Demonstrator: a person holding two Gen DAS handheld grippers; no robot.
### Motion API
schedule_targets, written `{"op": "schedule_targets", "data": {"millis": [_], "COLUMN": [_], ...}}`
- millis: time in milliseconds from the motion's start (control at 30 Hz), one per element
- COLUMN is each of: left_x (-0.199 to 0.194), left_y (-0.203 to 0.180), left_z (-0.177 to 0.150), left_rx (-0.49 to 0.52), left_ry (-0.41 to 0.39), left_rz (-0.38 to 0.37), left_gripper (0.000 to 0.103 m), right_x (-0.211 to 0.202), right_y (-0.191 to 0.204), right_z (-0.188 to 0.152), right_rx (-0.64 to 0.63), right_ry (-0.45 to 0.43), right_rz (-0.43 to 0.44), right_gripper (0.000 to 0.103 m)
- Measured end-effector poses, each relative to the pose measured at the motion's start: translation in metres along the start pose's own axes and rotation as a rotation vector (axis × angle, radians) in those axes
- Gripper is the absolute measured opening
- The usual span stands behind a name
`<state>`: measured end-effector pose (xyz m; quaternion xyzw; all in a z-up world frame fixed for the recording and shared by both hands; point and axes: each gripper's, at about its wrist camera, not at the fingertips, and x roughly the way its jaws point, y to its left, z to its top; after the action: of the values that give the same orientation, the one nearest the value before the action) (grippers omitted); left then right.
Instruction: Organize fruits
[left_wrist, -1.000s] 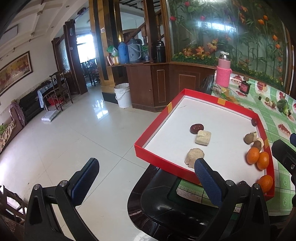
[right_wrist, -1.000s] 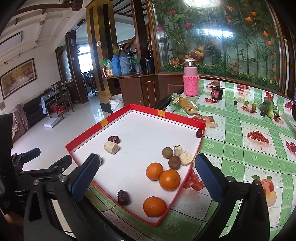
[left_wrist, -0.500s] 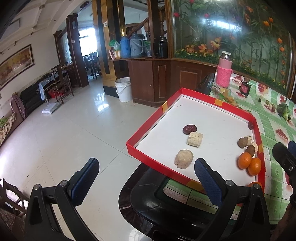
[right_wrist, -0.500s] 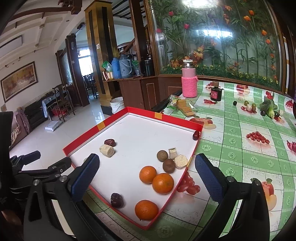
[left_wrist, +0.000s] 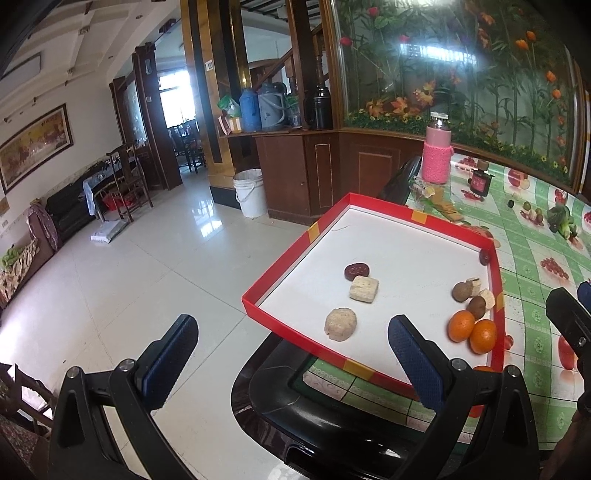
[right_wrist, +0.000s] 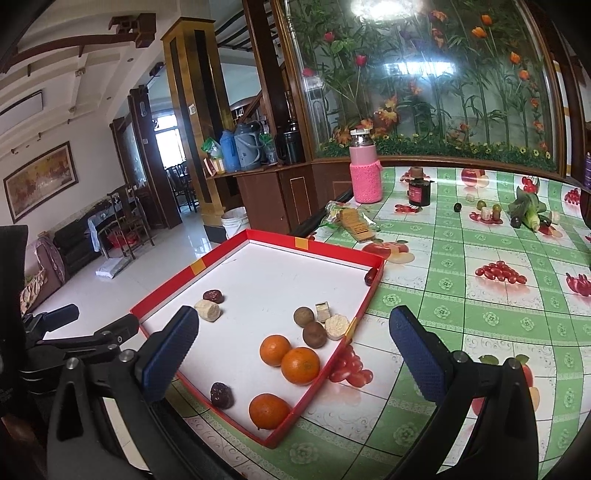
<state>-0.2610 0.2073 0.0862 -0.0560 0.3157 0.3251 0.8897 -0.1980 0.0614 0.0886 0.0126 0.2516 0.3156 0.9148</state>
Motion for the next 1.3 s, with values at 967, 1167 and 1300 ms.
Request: {"op": "schedule_targets", "data": {"millis": [967, 1167, 1300], "left_x": [-0.008, -0.006, -0.003], "left_y": [0.002, 0.006, 0.013], "left_z": [-0.004, -0.003, -0.002], "left_rx": [0.000, -0.002, -0.012], "left_ry": [-0.030, -0.032, -0.033], "left_rz": [-0.035, -0.046, -0.046], "left_gripper": [0.103, 0.103, 0.103], "right_x": [-0.013, -0.008, -0.006], "right_y": [0.005, 0.016, 0.023], "right_z": [-0.001, 0.000, 0.001], "right_rx": [-0.025, -0.052, -0.068], "right_ry": [-0.015, -0.011, -0.010], "right_rz": [0.010, 0.000, -0.007], "right_gripper": [0.103, 0.103, 0.103]}}
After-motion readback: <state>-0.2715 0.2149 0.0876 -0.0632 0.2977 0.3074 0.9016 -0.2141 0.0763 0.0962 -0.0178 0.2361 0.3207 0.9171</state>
